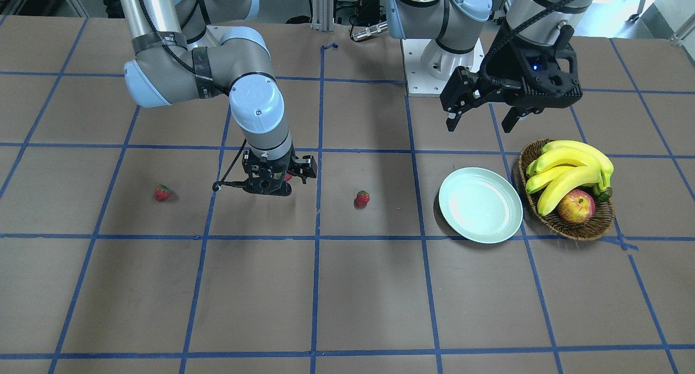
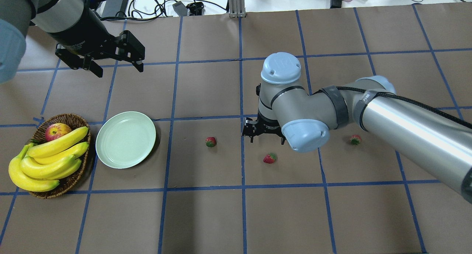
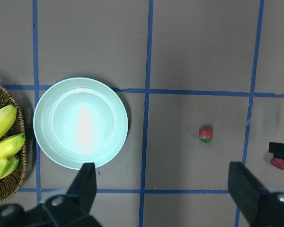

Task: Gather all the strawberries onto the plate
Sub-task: 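Move the right gripper to the other strawberry while the left gripper reaches the set-down one, then grasp the set-down strawberry with the left gripper while the right grasps the other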

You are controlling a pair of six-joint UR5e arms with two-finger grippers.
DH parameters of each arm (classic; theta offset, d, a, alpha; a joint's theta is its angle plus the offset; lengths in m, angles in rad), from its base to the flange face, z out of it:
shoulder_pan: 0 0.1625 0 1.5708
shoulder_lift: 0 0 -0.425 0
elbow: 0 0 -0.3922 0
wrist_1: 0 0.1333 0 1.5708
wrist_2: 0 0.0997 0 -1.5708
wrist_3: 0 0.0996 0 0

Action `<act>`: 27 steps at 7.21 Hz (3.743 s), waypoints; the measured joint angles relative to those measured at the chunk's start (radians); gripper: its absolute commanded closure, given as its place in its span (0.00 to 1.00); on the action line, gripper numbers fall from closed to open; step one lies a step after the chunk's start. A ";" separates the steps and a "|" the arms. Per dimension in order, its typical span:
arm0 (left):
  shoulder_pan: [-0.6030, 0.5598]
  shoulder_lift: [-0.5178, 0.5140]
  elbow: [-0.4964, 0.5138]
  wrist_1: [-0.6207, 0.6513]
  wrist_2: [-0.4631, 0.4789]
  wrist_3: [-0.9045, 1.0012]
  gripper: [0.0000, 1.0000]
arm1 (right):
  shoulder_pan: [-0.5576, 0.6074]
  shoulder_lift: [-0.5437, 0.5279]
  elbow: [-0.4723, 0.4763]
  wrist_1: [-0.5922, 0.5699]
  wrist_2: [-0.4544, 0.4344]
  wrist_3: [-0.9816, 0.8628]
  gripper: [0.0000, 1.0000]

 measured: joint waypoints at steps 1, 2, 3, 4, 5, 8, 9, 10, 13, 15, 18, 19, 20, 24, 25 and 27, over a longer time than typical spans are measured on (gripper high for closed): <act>-0.010 -0.024 -0.035 0.037 -0.015 -0.004 0.00 | -0.008 0.000 0.058 -0.053 -0.004 -0.002 0.21; -0.036 -0.050 -0.098 0.131 -0.035 -0.012 0.00 | -0.010 0.005 0.086 -0.076 -0.001 -0.002 0.24; -0.073 -0.077 -0.182 0.260 -0.044 -0.042 0.00 | -0.010 0.012 0.099 -0.084 0.003 -0.002 0.43; -0.109 -0.109 -0.268 0.395 -0.049 -0.092 0.00 | -0.011 0.018 0.103 -0.082 0.008 -0.004 0.59; -0.139 -0.141 -0.331 0.487 -0.050 -0.130 0.05 | -0.011 0.022 0.100 -0.077 0.010 -0.007 0.80; -0.228 -0.262 -0.390 0.584 -0.039 -0.249 0.06 | -0.011 0.023 0.089 -0.071 0.011 -0.009 0.90; -0.248 -0.302 -0.390 0.612 -0.038 -0.286 0.06 | -0.011 0.023 0.072 -0.064 0.011 -0.007 0.90; -0.257 -0.333 -0.389 0.631 -0.034 -0.306 0.06 | -0.011 0.022 0.039 -0.038 0.013 -0.005 0.90; -0.268 -0.392 -0.386 0.676 0.037 -0.347 0.14 | -0.013 0.022 -0.046 0.045 0.014 0.001 0.90; -0.274 -0.404 -0.389 0.677 0.011 -0.354 0.33 | -0.014 0.022 -0.057 0.051 0.017 0.006 0.90; -0.291 -0.416 -0.389 0.670 -0.005 -0.342 0.45 | -0.012 0.040 -0.097 0.052 0.079 0.047 0.90; -0.293 -0.416 -0.387 0.671 -0.006 -0.338 0.57 | -0.012 0.051 -0.116 0.052 0.103 0.064 0.90; -0.295 -0.416 -0.386 0.671 -0.006 -0.336 0.74 | -0.012 0.061 -0.132 0.052 0.119 0.076 0.90; -0.293 -0.401 -0.378 0.671 -0.006 -0.335 0.97 | -0.011 0.078 -0.159 0.050 0.175 0.094 0.90; -0.287 -0.389 -0.363 0.667 -0.004 -0.321 0.98 | -0.011 0.084 -0.161 0.046 0.198 0.099 0.90; -0.232 -0.340 -0.271 0.556 0.006 -0.230 0.99 | -0.007 0.100 -0.172 0.037 0.231 0.116 0.88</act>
